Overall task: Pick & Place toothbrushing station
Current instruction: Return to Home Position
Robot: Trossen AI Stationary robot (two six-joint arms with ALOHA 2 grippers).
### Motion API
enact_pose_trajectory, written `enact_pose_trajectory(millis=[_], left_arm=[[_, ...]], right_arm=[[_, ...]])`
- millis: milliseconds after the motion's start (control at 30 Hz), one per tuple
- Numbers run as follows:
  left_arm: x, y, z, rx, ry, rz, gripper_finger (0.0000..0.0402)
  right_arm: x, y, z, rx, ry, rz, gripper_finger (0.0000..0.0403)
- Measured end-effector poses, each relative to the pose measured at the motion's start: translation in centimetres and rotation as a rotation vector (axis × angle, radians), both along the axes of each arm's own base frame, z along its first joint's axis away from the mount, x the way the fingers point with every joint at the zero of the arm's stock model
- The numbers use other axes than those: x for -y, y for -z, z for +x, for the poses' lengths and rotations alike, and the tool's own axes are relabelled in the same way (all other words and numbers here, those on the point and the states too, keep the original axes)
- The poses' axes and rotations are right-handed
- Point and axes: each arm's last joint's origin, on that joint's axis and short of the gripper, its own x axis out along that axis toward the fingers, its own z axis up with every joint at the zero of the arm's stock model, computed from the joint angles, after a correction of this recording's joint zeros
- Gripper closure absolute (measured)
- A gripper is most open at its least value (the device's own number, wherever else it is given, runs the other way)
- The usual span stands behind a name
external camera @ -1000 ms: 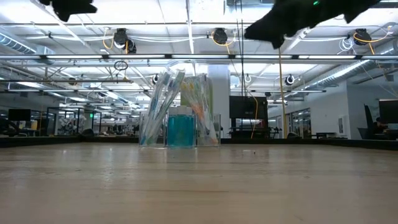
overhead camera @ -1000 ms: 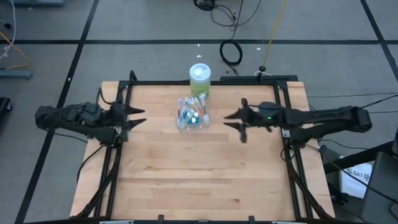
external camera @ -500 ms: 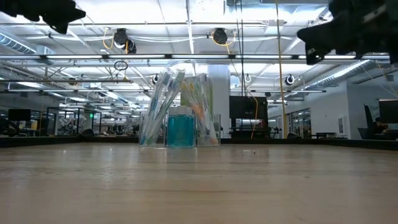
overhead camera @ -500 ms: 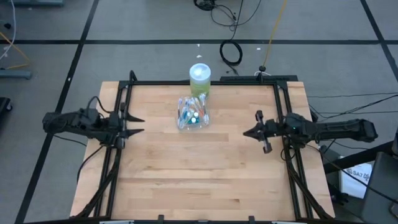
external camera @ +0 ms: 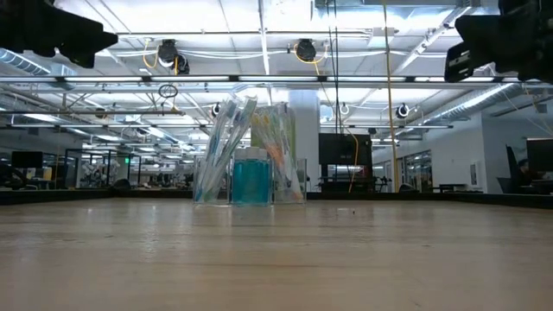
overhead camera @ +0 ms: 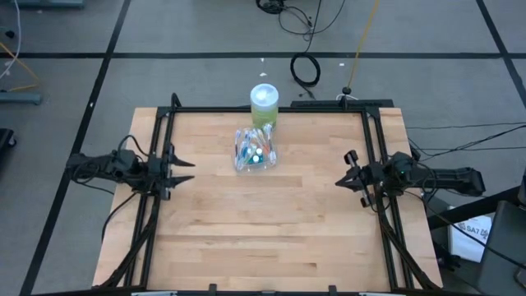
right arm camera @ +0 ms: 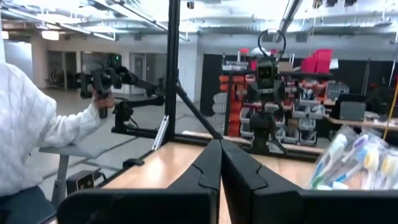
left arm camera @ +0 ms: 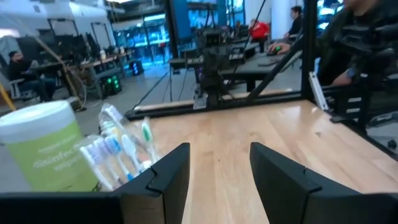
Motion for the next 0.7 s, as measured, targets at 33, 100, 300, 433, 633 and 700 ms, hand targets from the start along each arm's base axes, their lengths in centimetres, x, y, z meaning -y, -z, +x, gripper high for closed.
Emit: enact_pose_trajectory(millis=[33,100,300,433,633,700], left_arm=[[0.0,0.1,0.0,0.007,0.009,0.005,0.0227],[0.1,0.5,0.1,0.008,0.023,0.006,0.0227],[0.2,1.5,0.6,-0.012,0.029,0.014,0.0227],[0.3,2.5,1.0,-0.007,0.040,0.013,0.0227],[0.5,3.9,1.6,-0.004,0.072,-0.022,0.0227],[0.6,4.7,1.8,-0.012,0.086,-0.031,0.0227]], right_arm=[[0.0,0.1,-0.1,-0.004,0.000,0.000,0.0402],[0.0,0.1,-0.3,0.000,0.000,0.000,0.0402],[0.0,0.3,-0.5,-0.023,0.000,0.000,0.0402],[0.0,0.4,-0.5,-0.031,0.002,-0.006,0.0402],[0.0,0.6,-0.6,-0.043,0.004,0.000,0.0402],[0.0,0.6,-0.6,-0.042,0.003,-0.002,0.0403]])
